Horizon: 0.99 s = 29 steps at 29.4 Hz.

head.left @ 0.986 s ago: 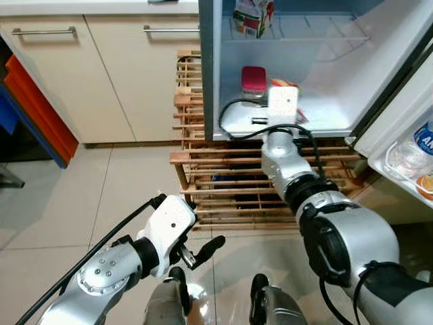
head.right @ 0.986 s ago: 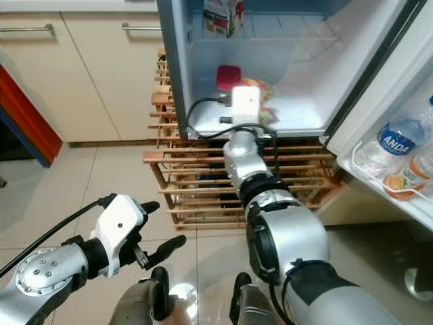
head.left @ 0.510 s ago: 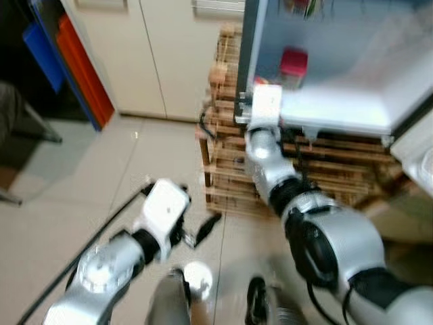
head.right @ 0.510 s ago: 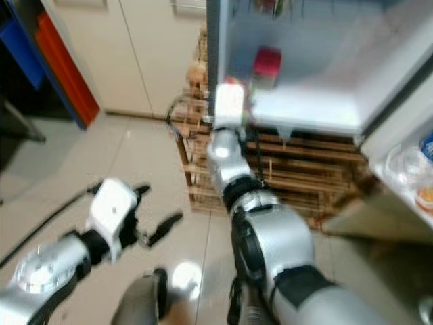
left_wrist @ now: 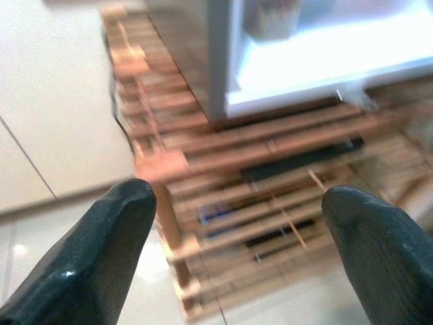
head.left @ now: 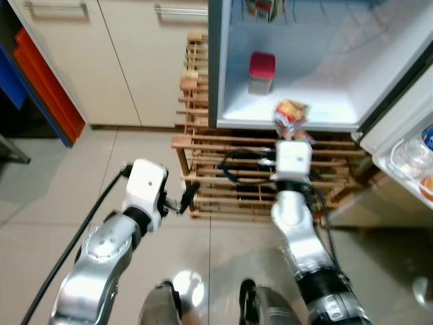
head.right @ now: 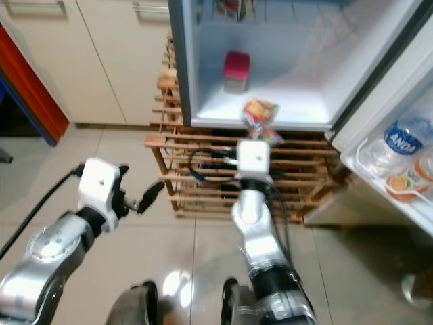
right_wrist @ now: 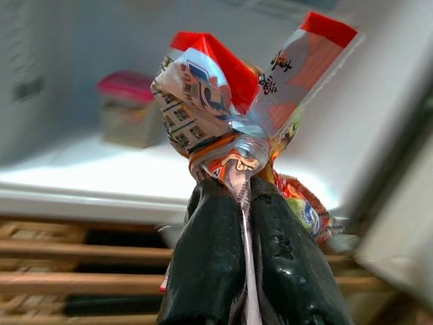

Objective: Restocking fridge

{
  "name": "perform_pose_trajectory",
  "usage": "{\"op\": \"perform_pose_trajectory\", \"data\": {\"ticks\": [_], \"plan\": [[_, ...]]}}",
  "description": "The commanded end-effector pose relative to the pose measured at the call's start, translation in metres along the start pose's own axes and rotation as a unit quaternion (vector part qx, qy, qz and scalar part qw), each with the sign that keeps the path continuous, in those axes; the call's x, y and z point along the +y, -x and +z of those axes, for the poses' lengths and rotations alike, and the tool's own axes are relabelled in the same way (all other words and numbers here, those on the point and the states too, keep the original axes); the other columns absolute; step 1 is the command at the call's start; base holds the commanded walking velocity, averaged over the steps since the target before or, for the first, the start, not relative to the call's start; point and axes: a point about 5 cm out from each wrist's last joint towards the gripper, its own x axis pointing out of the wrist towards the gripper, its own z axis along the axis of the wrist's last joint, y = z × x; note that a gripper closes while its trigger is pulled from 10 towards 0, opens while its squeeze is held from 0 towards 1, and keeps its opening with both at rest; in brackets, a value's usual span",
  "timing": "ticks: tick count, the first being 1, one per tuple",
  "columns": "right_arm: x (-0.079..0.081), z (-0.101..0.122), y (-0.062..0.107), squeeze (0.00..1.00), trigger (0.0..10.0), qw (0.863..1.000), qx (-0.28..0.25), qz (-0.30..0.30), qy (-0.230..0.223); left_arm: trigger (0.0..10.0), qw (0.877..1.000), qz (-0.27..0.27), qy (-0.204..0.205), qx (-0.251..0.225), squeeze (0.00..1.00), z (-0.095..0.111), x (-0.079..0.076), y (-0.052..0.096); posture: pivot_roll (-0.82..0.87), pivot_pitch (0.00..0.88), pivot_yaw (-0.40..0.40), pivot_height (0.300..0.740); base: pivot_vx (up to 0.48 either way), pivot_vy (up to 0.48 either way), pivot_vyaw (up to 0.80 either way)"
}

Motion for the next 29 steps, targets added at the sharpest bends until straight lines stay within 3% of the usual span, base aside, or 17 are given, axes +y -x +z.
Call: {"op": "perform_pose_trajectory", "data": {"ticks": [1, 5, 7, 14, 17, 22, 29], "plan": [[-0.014, 0.015, 0.003, 0.0, 0.0, 0.999, -0.036, -0.002, -0.001, 10.0, 1.0, 0.018, 0.021, -0.008, 0.0, -0.001, 0.004, -0.004, 0.04, 0.02, 0.01, 0.74, 0.0, 0.0, 0.0], [-0.035, 0.022, 0.021, 0.0, 0.0, 0.997, -0.072, 0.009, 0.008, 10.0, 0.997, 0.048, 0.038, -0.047, 0.0, 0.012, 0.009, -0.013, 0.03, 0.0, 0.016, 0.74, 0.0, 0.0, 0.0], [-0.041, 0.02, 0.028, 0.0, 0.0, 0.998, -0.067, 0.008, 0.018, 10.0, 0.995, 0.049, 0.027, -0.088, 0.0, 0.031, 0.006, -0.019, 0.02, 0.0, 0.019, 0.74, 0.0, 0.0, 0.0], [-0.04, 0.012, 0.023, 0.0, 0.0, 0.999, -0.041, 0.016, 0.014, 10.0, 0.988, 0.012, 0.001, -0.155, 0.0, 0.06, -0.009, -0.037, 0.0, 0.0, 0.022, 0.74, 0.0, 0.0, 0.0], [-0.037, 0.012, 0.023, 0.0, 0.0, 0.998, -0.04, 0.039, 0.0, 10.0, 0.987, 0.004, -0.012, -0.16, 0.0, 0.061, -0.01, -0.038, 0.01, 0.0, 0.021, 0.74, 0.0, 0.0, 0.0], [-0.036, 0.009, 0.028, 0.0, 0.0, 0.998, -0.029, 0.058, -0.006, 10.0, 0.989, 0.001, 0.003, -0.146, 0.0, 0.049, -0.007, -0.037, 0.01, 0.0, 0.015, 0.74, 0.0, 0.0, 0.0], [-0.027, 0.006, 0.021, 0.0, 0.0, 0.997, -0.024, 0.074, -0.01, 10.0, 0.987, -0.029, -0.01, -0.155, 0.0, 0.05, -0.016, -0.049, 0.01, 0.0, 0.011, 0.74, 0.455, 0.0, 0.0]]}}
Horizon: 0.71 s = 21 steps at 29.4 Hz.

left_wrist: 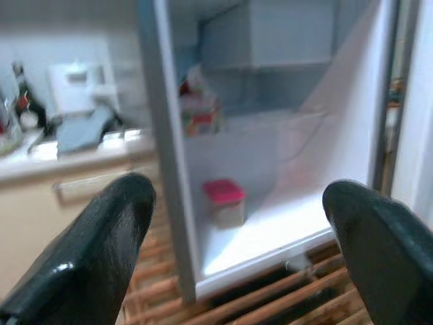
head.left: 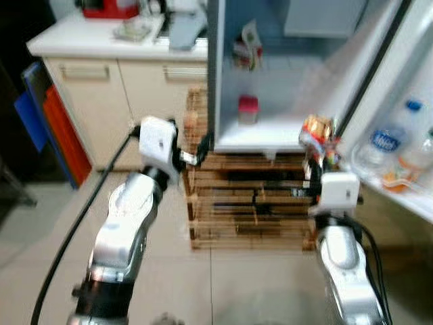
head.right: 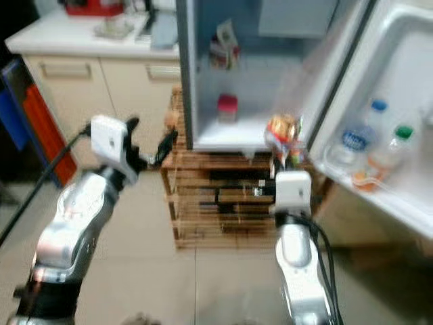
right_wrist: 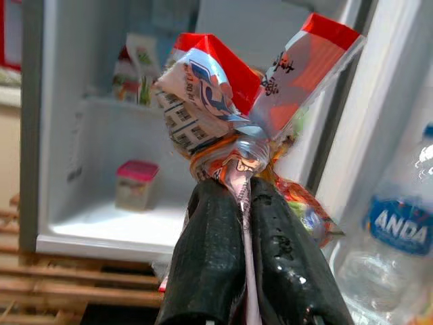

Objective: Restocking fridge

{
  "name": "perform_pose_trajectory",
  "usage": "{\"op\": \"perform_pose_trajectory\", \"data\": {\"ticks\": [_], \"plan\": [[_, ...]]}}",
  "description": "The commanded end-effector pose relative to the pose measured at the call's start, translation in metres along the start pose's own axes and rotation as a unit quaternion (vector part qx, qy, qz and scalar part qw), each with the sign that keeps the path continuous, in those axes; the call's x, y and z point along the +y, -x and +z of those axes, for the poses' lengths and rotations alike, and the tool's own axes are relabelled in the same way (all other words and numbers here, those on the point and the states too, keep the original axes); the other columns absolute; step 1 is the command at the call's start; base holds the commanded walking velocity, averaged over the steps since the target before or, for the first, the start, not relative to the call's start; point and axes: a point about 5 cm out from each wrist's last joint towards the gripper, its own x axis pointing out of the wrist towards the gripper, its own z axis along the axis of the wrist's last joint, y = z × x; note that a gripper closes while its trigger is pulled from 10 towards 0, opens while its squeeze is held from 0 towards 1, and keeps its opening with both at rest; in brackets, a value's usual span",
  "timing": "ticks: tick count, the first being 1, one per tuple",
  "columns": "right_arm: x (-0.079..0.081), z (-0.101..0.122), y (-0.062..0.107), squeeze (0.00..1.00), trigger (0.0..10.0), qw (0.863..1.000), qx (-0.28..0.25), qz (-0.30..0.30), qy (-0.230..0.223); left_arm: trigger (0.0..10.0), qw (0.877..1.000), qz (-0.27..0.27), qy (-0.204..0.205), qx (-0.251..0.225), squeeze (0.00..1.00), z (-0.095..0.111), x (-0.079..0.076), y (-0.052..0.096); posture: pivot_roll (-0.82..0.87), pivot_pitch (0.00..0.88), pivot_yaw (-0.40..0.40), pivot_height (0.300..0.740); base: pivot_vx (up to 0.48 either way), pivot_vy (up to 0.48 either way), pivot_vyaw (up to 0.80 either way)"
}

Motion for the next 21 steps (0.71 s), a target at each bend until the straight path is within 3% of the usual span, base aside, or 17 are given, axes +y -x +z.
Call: {"op": "perform_pose_trajectory", "data": {"ticks": [1, 9, 12, 21], "plan": [[0.008, 0.006, -0.009, 0.0, 0.0, 1.0, -0.014, 0.017, -0.008, 10.0, 1.0, -0.001, 0.0, 0.007, 0.0, -0.006, 0.002, 0.003, 0.01, 0.0, 0.011, 0.74, 0.461, 0.0, 0.0], [0.015, 0.0, -0.027, 0.0, 0.0, 1.0, -0.001, 0.02, -0.014, 10.0, 0.999, -0.035, 0.002, 0.007, 0.0, -0.008, -0.004, -0.002, 0.01, 0.0, 0.013, 0.74, 0.469, 0.0, 0.0], [0.022, -0.001, -0.034, 0.0, 0.0, 0.999, 0.007, 0.029, -0.019, 10.0, 0.999, -0.048, 0.003, 0.009, 0.0, -0.01, -0.008, -0.002, 0.02, 0.0, 0.007, 0.74, 0.48, 0.0, -0.77], [0.02, -0.007, -0.044, 0.0, 0.0, 1.0, 0.014, 0.02, -0.019, 10.0, 0.997, -0.077, -0.004, 0.013, 0.0, -0.012, -0.016, -0.005, 0.03, 0.0, 0.005, 0.74, 0.48, 0.0, -0.76]]}}
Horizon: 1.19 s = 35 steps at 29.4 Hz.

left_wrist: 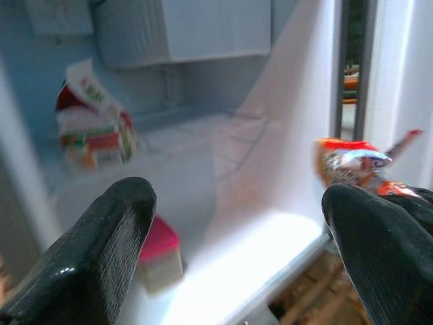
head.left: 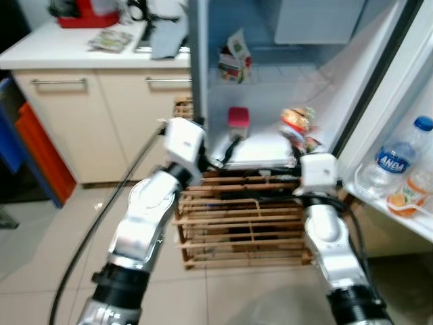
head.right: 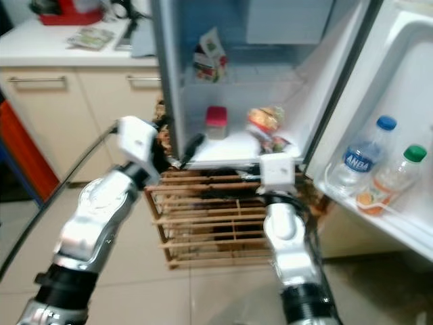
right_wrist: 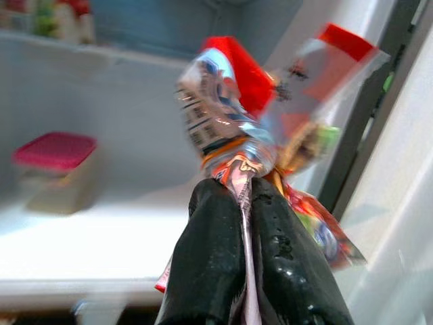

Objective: Restocking fridge

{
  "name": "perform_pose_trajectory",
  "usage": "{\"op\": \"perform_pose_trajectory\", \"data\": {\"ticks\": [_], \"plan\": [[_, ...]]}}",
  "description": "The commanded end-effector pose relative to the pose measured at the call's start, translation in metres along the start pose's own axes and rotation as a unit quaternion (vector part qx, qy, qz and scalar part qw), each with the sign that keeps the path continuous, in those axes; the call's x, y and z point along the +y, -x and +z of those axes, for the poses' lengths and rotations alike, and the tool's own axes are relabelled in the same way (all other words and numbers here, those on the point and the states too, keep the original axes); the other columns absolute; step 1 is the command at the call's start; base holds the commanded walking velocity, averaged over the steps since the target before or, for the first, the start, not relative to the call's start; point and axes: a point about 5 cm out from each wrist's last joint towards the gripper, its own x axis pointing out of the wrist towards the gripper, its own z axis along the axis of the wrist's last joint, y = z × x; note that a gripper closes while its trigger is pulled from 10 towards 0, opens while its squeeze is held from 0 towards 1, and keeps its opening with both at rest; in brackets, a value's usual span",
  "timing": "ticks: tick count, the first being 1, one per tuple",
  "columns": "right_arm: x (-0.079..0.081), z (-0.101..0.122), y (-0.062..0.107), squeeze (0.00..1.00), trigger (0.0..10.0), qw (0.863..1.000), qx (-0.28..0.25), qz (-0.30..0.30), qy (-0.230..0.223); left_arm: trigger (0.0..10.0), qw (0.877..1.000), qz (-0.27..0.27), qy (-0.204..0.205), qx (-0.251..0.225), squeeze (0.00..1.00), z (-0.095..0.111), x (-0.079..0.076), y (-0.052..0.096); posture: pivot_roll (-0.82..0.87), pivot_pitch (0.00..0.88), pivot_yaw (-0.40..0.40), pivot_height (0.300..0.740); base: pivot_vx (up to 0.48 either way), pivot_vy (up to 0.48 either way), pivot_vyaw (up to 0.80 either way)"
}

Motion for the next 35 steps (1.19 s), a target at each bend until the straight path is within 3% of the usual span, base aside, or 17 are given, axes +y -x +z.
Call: {"op": "perform_pose_trajectory", "data": {"ticks": [1, 6, 11, 15, 19, 25, 28, 35], "plan": [[0.011, 0.017, -0.009, 0.0, 0.0, 0.999, -0.038, 0.013, -0.007, 10.0, 1.0, 0.001, -0.004, 0.004, 0.0, -0.001, 0.004, 0.001, 0.03, 0.0, 0.006, 0.74, 0.48, 0.0, -0.76], [0.012, 0.011, -0.016, 0.0, 0.0, 1.0, -0.019, 0.008, -0.01, 10.0, 1.0, 0.014, -0.008, 0.004, 0.0, 0.0, 0.005, -0.002, 0.02, 0.0, 0.013, 0.74, 0.288, 0.0, 0.0], [0.026, 0.015, -0.028, 0.0, 0.0, 0.997, -0.002, 0.046, -0.063, 10.0, 1.0, 0.011, -0.011, 0.0, 0.0, 0.005, 0.003, -0.002, 0.03, 0.0, 0.017, 0.74, 0.0, 0.0, 0.0], [0.042, 0.007, -0.04, 0.0, 0.0, 0.989, 0.066, 0.066, -0.118, 10.0, 1.0, -0.011, -0.018, -0.01, 0.0, 0.013, -0.001, -0.001, 0.04, 0.0, 0.016, 0.74, 0.0, 0.0, 0.0], [0.058, 0.002, -0.049, 0.0, 0.0, 0.981, 0.114, 0.08, -0.137, 10.0, 0.998, -0.045, -0.036, -0.01, 0.0, 0.018, -0.009, 0.005, 0.07, 0.0, 0.01, 0.74, 0.0, 0.0, 0.0], [0.076, 0.008, -0.059, 0.0, 0.0, 0.979, 0.139, 0.09, -0.121, 10.0, 0.995, -0.086, -0.055, 0.021, 0.0, 0.018, -0.016, 0.017, 0.12, 0.011, 0.011, 0.74, 0.0, 0.0, 0.0], [0.082, 0.018, -0.068, 0.0, 0.0, 0.984, 0.137, 0.081, -0.074, 10.0, 0.992, -0.11, -0.052, 0.046, 0.0, 0.017, -0.017, 0.032, 0.15, 0.039, 0.002, 0.74, 0.0, 0.0, 0.0], [0.094, 0.034, -0.075, 0.0, 0.0, 0.988, 0.127, 0.078, -0.049, 10.0, 0.992, -0.096, -0.039, 0.071, 0.0, 0.015, -0.011, 0.052, 0.19, 0.073, -0.004, 0.74, 0.0, 0.0, 0.0]]}}
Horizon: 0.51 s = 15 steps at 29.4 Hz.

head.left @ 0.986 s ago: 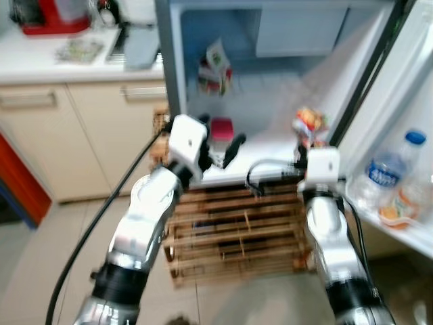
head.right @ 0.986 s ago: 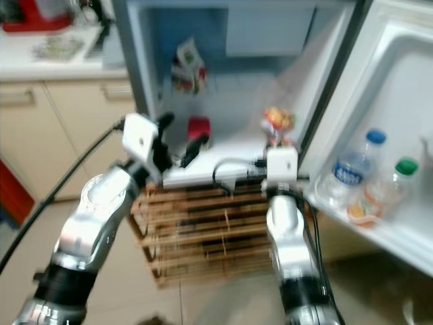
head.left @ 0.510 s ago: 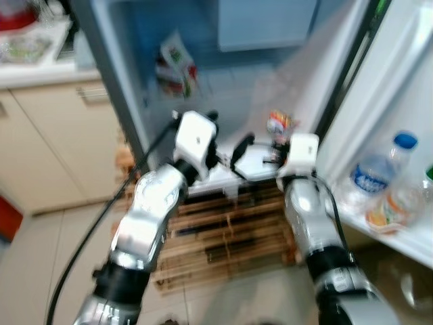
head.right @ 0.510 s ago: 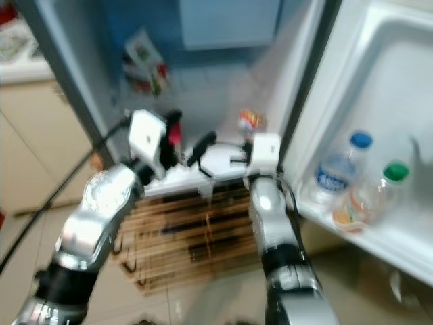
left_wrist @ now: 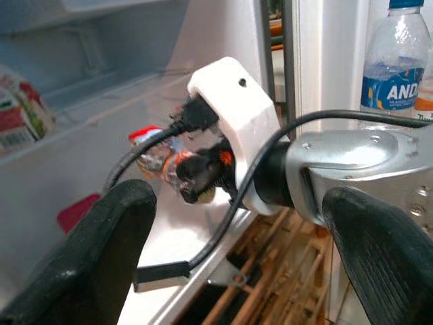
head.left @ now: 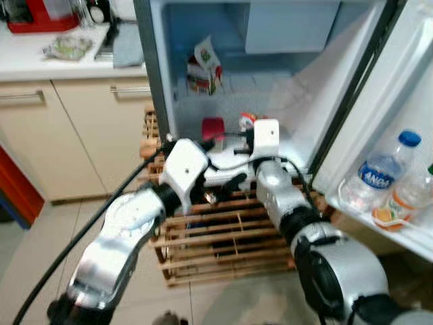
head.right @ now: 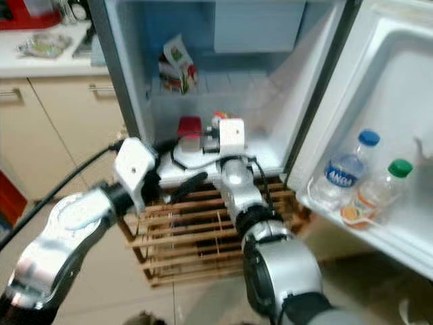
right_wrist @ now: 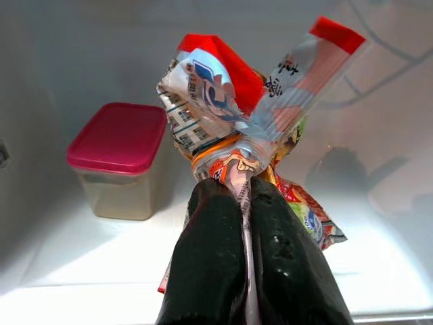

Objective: Restocking fridge

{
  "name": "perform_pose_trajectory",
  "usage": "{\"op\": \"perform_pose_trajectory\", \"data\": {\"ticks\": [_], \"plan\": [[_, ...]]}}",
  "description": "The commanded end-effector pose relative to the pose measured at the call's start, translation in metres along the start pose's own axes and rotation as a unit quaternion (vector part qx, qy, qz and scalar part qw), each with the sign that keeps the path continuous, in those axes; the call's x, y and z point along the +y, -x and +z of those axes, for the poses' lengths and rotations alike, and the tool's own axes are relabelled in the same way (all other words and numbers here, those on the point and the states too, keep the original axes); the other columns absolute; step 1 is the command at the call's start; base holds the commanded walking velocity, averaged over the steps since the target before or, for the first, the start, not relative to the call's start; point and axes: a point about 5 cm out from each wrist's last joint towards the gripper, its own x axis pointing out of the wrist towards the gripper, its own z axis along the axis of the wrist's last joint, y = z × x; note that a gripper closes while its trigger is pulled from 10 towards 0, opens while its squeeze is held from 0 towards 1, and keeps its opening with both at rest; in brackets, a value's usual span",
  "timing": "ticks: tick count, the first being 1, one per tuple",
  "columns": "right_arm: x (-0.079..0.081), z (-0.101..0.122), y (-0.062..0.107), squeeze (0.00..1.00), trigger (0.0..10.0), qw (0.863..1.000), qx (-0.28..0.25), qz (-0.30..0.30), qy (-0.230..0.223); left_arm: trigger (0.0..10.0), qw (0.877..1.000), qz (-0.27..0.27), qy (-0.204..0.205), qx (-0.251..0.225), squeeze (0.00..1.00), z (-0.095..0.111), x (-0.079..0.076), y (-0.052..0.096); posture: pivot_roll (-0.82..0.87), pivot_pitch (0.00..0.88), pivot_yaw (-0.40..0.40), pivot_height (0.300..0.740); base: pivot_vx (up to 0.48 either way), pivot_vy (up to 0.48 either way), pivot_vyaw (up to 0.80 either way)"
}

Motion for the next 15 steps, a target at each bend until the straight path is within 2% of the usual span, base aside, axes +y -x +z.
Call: {"op": "perform_pose_trajectory", "data": {"ticks": [1, 4, 6, 11, 13, 14, 15], "plan": [[0.001, 0.009, -0.002, 0.0, 0.0, 1.0, -0.012, -0.005, 0.005, 10.0, 1.0, -0.001, -0.001, -0.004, 0.0, 0.005, 0.0, 0.004, 0.21, 0.093, -0.009, 0.74, 0.0, 0.0, 0.0], [0.002, 0.018, -0.005, 0.0, 0.0, 1.0, -0.009, -0.017, 0.011, 10.0, 1.0, 0.006, 0.011, 0.015, 0.0, 0.004, -0.008, 0.019, 0.24, 0.13, -0.019, 0.74, 0.0, 0.0, 0.0], [0.002, 0.019, -0.006, 0.0, 0.0, 1.0, -0.007, -0.02, 0.013, 10.0, 1.0, 0.007, 0.017, 0.022, 0.0, 0.002, -0.01, 0.022, 0.25, 0.136, -0.02, 0.74, 0.0, 0.0, 0.0], [-0.004, 0.022, -0.008, 0.0, 0.0, 0.999, -0.003, -0.041, 0.025, 10.0, 0.998, 0.014, 0.045, 0.044, 0.0, 0.001, -0.031, 0.043, 0.3, 0.202, -0.049, 0.74, 0.0, 0.0, 0.0], [-0.005, 0.022, -0.008, 0.0, 0.0, 0.999, -0.001, -0.043, 0.025, 10.0, 0.998, 0.015, 0.047, 0.047, 0.0, 0.001, -0.033, 0.045, 0.3, 0.202, -0.049, 0.74, 0.0, 0.0, 0.0], [-0.007, 0.023, -0.008, 1.0, 0.0, 0.998, -0.002, -0.05, 0.032, 10.0, 0.996, 0.027, 0.056, 0.058, 0.0, 0.0, -0.037, 0.053, 0.32, 0.231, -0.064, 0.74, 0.0, 0.0, 0.0], [-0.008, 0.024, -0.008, 1.0, 0.0, 0.998, -0.006, -0.054, 0.044, 10.0, 0.996, 0.032, 0.059, 0.062, 0.0, -0.001, -0.037, 0.055, 0.33, 0.236, -0.067, 0.74, 0.0, 0.0, 0.0]]}}
